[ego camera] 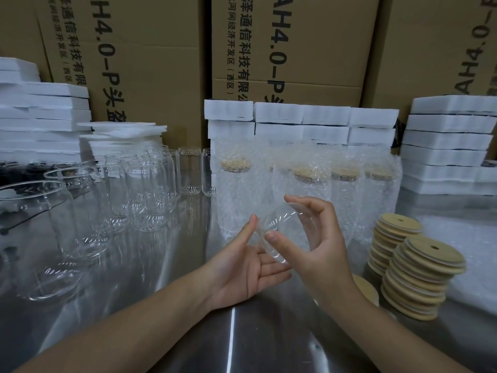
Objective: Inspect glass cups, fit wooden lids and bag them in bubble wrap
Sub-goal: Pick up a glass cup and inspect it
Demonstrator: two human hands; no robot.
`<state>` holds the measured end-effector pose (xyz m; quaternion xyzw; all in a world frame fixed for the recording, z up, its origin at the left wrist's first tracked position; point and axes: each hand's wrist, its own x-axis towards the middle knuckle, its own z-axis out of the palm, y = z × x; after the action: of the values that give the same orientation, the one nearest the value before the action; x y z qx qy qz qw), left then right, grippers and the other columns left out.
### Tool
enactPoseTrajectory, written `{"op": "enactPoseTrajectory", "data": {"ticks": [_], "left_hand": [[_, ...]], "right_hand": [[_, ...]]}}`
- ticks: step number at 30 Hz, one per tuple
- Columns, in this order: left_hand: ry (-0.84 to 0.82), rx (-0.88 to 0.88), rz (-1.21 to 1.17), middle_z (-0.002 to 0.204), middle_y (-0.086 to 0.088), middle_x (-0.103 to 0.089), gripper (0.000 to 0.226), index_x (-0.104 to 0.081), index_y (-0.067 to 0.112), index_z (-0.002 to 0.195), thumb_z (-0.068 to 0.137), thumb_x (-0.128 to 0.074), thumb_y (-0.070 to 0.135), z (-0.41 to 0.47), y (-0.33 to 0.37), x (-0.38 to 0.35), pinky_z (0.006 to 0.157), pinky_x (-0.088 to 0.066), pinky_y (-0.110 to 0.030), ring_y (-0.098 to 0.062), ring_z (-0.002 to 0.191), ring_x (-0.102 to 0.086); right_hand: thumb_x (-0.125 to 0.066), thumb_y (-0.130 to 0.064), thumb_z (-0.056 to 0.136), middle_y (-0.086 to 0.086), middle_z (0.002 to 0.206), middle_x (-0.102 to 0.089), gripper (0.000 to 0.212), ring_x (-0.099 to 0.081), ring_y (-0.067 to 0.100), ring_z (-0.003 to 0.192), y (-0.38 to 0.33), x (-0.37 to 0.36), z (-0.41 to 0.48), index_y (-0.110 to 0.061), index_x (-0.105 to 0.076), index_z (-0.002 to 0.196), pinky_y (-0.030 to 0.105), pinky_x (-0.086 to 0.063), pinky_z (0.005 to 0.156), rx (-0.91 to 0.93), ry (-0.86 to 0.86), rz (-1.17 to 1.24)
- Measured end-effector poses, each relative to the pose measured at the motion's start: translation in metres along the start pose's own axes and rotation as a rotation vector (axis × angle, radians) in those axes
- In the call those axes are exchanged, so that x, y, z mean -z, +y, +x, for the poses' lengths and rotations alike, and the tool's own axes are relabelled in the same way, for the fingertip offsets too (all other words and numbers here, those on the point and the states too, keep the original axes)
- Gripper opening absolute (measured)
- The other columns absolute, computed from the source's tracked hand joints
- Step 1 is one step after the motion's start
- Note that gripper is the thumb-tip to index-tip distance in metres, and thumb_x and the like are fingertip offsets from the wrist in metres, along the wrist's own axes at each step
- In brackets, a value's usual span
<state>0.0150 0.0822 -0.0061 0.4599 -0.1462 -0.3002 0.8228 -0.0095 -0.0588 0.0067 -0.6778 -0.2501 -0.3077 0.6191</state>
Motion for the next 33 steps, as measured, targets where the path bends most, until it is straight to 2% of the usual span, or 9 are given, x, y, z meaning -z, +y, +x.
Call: {"op": "enactPoseTrajectory", "data": {"ticks": [4,8,11,17,22,26,29,31,33], "left_hand": [[0.007,-0.001,-0.034,0.141,-0.022,-0.052,0.077,-0.05,0.004,0.137,0.091,-0.037,0.065,0.0012,0.0,0.0021,0.105,-0.047,-0.031,-0.026,0.122,-0.055],[-0.011,-0.006,-0.064,0.123,-0.021,-0.064,0.07,-0.07,0.004,0.117,0.088,-0.043,0.062,0.003,-0.0007,0.0045,0.09,-0.056,-0.029,-0.022,0.099,-0.07],[-0.017,-0.006,-0.067,0.118,-0.02,-0.066,0.071,-0.065,0.003,0.122,0.089,-0.043,0.062,0.004,-0.0011,0.0069,0.089,-0.057,-0.029,-0.021,0.097,-0.071],[-0.004,-0.016,-0.043,0.117,-0.017,-0.068,0.067,-0.075,0.009,0.11,0.088,-0.04,0.062,0.0045,-0.0024,0.0069,0.09,-0.056,-0.028,-0.021,0.1,-0.071],[0.008,0.001,-0.017,0.115,-0.02,-0.068,0.073,-0.06,0.003,0.124,0.085,-0.041,0.061,0.0045,-0.0026,0.0059,0.085,-0.058,-0.028,-0.022,0.095,-0.072],[0.01,0.006,0.005,0.116,-0.021,-0.068,0.072,-0.057,0.004,0.127,0.085,-0.04,0.06,0.003,-0.0024,0.0045,0.081,-0.058,-0.028,-0.023,0.098,-0.072],[0.031,-0.031,0.015,0.123,-0.025,-0.064,0.068,-0.052,0.01,0.134,0.086,-0.041,0.057,0.004,-0.0022,0.0053,0.09,-0.057,-0.03,-0.03,0.11,-0.067],[0.062,-0.062,0.042,0.131,-0.028,-0.058,0.07,-0.042,0.014,0.143,0.087,-0.04,0.056,0.0059,-0.0034,0.0065,0.105,-0.047,-0.036,-0.037,0.125,-0.056],[0.059,-0.09,0.041,0.133,-0.029,-0.056,0.068,-0.038,0.017,0.144,0.087,-0.042,0.053,0.0064,-0.0038,0.0066,0.109,-0.042,-0.041,-0.041,0.127,-0.053]], "right_hand": [[-0.079,-0.048,0.06,-0.008,0.116,-0.062,0.058,-0.055,0.01,0.121,-0.0002,-0.0008,0.0005,-0.028,-0.055,0.108,0.033,-0.04,0.105,0.008,0.018,-0.001],[-0.077,-0.047,0.065,-0.007,0.115,-0.063,0.045,-0.055,0.012,0.12,0.0009,-0.0012,0.0007,-0.034,-0.057,0.104,0.038,-0.04,0.106,0.011,0.035,0.025],[-0.075,-0.048,0.068,-0.006,0.114,-0.064,0.036,-0.056,0.012,0.119,0.001,-0.0015,0.0012,-0.041,-0.058,0.099,0.035,-0.04,0.104,0.013,0.054,0.046],[-0.066,-0.048,0.076,-0.013,0.111,-0.065,0.032,-0.058,0.006,0.115,-0.0015,-0.0017,0.001,-0.032,-0.057,0.102,0.021,-0.043,0.098,0.005,0.065,0.028],[-0.047,-0.038,0.093,-0.015,0.108,-0.066,0.023,-0.06,0.001,0.108,-0.0036,-0.0005,0.0005,-0.023,-0.059,0.105,0.01,-0.042,0.087,0.002,0.083,0.008],[-0.036,-0.028,0.096,-0.012,0.11,-0.067,0.026,-0.059,0.003,0.112,-0.003,0.0001,0.0006,-0.021,-0.06,0.103,0.014,-0.042,0.093,0.0,0.098,0.027],[-0.041,-0.025,0.096,-0.014,0.122,-0.059,0.021,-0.052,-0.005,0.117,-0.004,0.0007,0.0019,-0.023,-0.062,0.092,0.009,-0.042,0.09,-0.029,0.138,0.053],[-0.047,-0.014,0.098,-0.014,0.128,-0.051,0.022,-0.048,-0.014,0.113,-0.0035,0.0026,0.0033,-0.021,-0.063,0.084,0.005,-0.046,0.076,-0.073,0.156,0.099],[-0.053,-0.01,0.095,-0.017,0.131,-0.047,0.018,-0.046,-0.01,0.119,0.0003,0.0053,0.005,-0.023,-0.062,0.086,0.009,-0.045,0.078,-0.13,0.16,0.129]]}}
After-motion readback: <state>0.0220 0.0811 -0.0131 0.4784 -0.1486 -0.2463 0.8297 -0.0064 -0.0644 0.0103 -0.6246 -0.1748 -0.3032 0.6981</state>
